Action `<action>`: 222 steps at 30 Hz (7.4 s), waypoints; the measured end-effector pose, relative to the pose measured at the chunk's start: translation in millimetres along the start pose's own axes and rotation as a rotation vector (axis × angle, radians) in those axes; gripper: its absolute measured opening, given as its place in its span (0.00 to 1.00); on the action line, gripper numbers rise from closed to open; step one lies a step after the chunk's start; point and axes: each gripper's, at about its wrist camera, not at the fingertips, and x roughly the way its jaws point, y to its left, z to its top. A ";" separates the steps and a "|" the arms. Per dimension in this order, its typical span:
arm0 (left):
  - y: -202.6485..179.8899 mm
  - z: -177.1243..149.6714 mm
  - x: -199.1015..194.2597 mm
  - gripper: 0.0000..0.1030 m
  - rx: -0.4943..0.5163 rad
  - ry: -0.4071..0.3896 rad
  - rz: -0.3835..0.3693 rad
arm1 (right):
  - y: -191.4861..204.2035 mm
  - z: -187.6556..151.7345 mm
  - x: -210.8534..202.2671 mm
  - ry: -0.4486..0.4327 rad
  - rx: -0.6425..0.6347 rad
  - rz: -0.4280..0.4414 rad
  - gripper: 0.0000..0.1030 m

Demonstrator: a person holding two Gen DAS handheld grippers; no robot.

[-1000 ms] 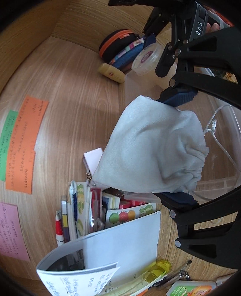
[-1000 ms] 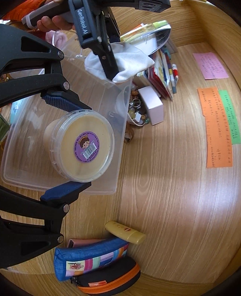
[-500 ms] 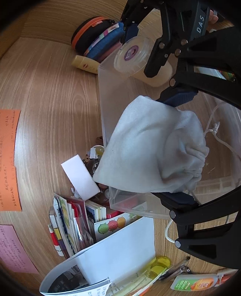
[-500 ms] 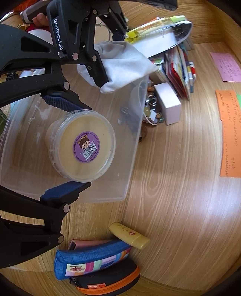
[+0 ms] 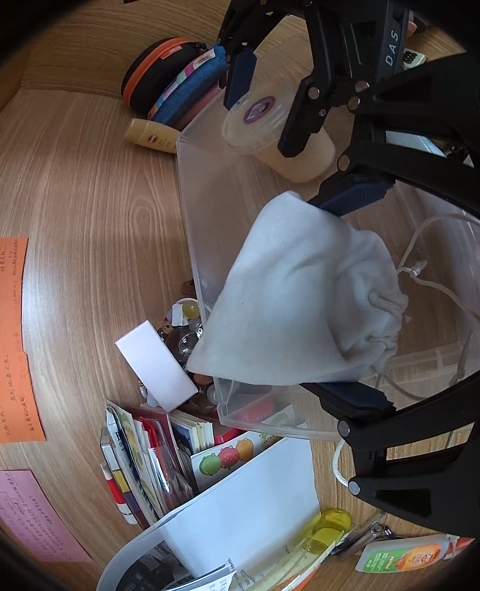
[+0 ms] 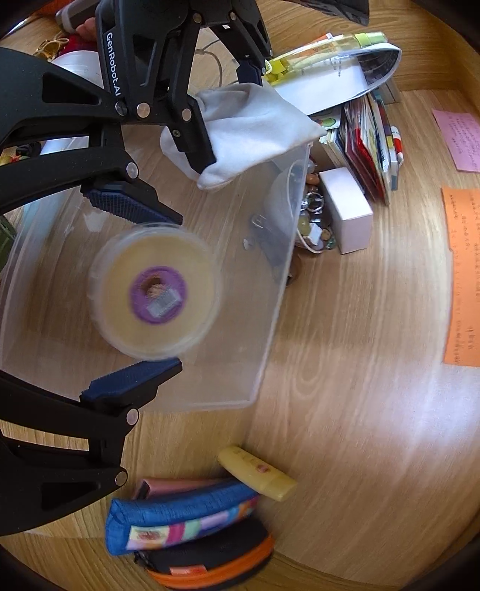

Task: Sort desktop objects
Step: 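Carry both items over the clear box and open both grippers to drop them, then withdraw both grippers from the box toward the remaining clutter, then grasp the green bottle with the right gripper while the left grasps the red pouch, then carry bottle and red pouch over the clear box and release both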

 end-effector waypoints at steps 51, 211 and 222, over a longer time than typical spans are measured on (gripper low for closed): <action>77.2 -66.7 -118.9 0.99 -0.240 -0.185 0.033 | -52.9 -68.5 -100.0 -0.137 0.081 0.057 1.00; 27.2 -8.9 -51.0 0.15 -0.079 -0.205 0.030 | 43.9 3.2 -34.4 -0.066 0.012 0.282 0.46; 29.8 -11.7 -44.6 0.25 -0.086 -0.158 0.020 | 55.8 -2.7 -29.7 -0.047 -0.041 0.242 0.46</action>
